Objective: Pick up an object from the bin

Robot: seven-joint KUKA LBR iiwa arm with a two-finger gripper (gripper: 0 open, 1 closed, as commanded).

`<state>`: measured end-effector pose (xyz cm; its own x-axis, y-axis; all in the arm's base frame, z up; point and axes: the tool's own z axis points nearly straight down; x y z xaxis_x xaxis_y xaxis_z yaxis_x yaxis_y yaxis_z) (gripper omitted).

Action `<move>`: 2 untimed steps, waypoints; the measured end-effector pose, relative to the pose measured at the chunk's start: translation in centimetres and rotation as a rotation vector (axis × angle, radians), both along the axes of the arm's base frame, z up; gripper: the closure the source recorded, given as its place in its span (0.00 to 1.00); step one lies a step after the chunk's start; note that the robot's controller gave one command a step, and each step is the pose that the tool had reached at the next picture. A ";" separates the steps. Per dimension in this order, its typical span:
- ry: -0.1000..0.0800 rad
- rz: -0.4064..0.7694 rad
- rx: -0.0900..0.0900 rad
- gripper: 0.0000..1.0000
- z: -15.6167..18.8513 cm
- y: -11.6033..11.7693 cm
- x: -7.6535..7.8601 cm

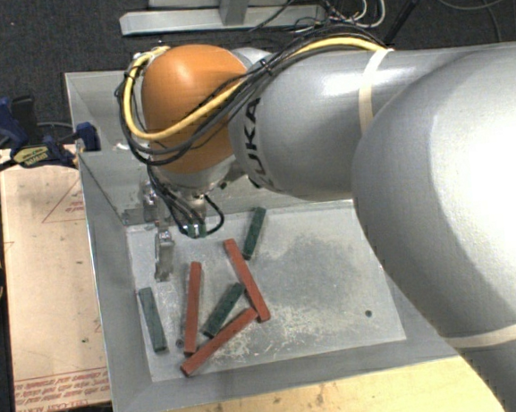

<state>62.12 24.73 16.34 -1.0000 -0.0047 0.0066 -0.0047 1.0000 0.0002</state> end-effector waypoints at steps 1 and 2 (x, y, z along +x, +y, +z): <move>-0.005 0.500 0.004 0.00 -9.4 -2.1 -3.5; -0.006 0.626 0.000 0.00 -7.4 -12.4 -5.7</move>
Offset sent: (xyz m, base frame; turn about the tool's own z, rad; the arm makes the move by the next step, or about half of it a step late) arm -0.0342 -0.0217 -0.0934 -0.5016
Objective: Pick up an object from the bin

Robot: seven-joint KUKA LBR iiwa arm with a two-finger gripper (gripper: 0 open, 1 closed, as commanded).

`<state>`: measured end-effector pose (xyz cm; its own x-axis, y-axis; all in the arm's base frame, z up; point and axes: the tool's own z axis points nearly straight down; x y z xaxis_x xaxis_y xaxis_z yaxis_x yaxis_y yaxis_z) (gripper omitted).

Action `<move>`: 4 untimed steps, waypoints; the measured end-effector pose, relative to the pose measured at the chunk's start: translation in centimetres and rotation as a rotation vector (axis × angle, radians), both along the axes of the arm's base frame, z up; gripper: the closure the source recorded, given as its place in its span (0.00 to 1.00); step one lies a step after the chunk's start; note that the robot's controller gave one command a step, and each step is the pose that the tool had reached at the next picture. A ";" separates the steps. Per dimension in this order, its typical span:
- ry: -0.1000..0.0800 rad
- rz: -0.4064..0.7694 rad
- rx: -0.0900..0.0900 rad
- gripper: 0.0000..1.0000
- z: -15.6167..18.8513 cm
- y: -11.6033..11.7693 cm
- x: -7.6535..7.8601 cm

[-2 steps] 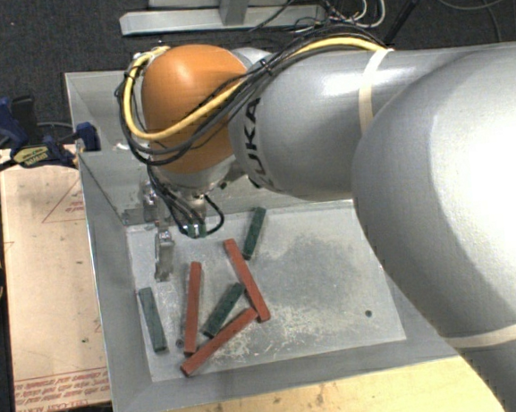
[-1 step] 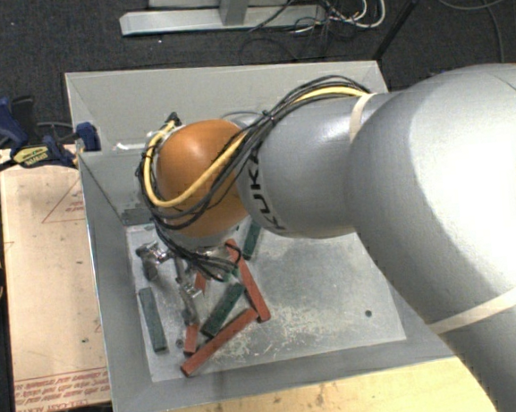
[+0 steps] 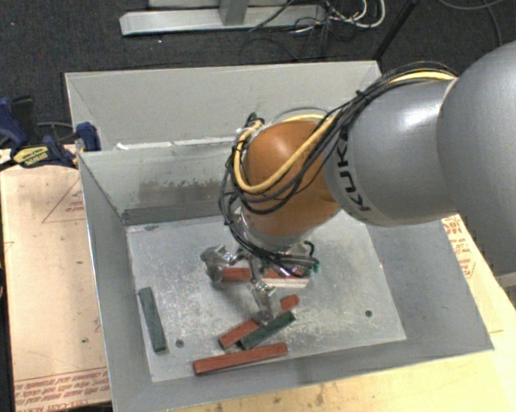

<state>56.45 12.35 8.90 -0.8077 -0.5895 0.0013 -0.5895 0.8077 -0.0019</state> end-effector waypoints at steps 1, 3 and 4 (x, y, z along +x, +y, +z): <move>-0.008 -0.042 0.001 0.00 -1.7 -7.5 6.8; -0.002 0.213 0.006 1.00 5.0 2.1 -0.4; 0.000 0.208 0.005 0.00 4.9 1.9 -0.4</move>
Offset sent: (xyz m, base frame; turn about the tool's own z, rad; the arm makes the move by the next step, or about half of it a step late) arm 0.0645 -0.0688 -0.0164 0.0300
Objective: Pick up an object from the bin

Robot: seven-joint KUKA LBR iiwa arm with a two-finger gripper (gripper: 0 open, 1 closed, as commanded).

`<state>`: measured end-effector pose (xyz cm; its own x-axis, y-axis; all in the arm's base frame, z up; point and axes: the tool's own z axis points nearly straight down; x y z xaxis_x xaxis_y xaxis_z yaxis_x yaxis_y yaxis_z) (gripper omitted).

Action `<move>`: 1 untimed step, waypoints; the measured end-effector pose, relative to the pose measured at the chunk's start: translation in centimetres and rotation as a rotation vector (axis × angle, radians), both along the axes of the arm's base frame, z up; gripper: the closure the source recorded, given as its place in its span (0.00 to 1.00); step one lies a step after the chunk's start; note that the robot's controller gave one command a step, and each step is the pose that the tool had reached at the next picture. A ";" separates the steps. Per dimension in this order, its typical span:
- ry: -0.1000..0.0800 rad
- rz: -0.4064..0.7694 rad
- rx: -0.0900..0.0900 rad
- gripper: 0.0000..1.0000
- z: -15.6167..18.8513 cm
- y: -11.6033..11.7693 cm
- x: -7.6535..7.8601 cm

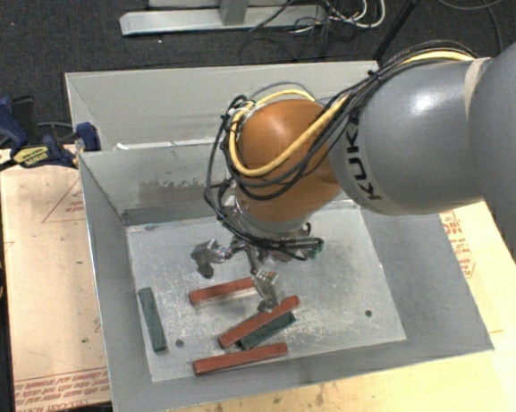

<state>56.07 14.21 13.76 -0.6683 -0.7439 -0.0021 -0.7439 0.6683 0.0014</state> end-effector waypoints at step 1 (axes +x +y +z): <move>0.007 -0.101 -0.001 0.00 -6.5 -0.8 8.5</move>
Offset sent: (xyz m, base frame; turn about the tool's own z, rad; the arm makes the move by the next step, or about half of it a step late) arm 0.0830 -0.0086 -0.0676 0.0941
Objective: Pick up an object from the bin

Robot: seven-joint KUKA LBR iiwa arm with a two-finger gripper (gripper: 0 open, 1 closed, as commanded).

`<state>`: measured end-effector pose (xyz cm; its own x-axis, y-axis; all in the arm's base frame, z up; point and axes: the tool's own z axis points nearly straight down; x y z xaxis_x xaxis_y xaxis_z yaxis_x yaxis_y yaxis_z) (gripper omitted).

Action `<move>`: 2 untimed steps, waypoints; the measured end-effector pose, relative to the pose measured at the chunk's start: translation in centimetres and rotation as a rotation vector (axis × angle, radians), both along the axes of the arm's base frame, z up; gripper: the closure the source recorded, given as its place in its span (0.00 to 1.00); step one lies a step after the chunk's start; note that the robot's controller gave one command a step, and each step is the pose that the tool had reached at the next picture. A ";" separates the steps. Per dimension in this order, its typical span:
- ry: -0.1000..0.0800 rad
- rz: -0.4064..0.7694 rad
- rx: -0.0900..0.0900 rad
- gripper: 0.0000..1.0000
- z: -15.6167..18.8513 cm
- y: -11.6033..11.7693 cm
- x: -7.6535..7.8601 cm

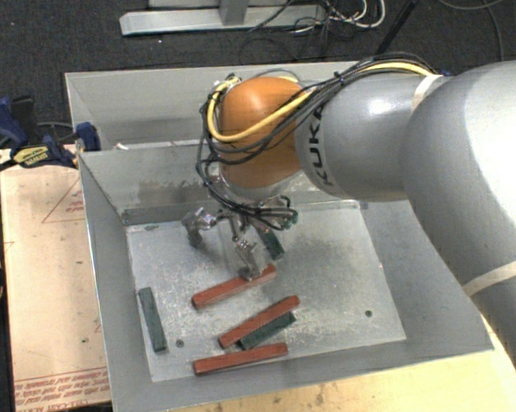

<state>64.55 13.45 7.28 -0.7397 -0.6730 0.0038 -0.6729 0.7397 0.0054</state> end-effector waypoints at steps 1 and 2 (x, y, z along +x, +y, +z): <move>-0.004 -0.087 0.000 0.00 0.7 0.5 -10.5; -0.009 -0.089 0.001 1.00 0.7 0.5 -10.2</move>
Offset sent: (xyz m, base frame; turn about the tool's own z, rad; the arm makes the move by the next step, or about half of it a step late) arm -0.1034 0.0035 0.0061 0.0884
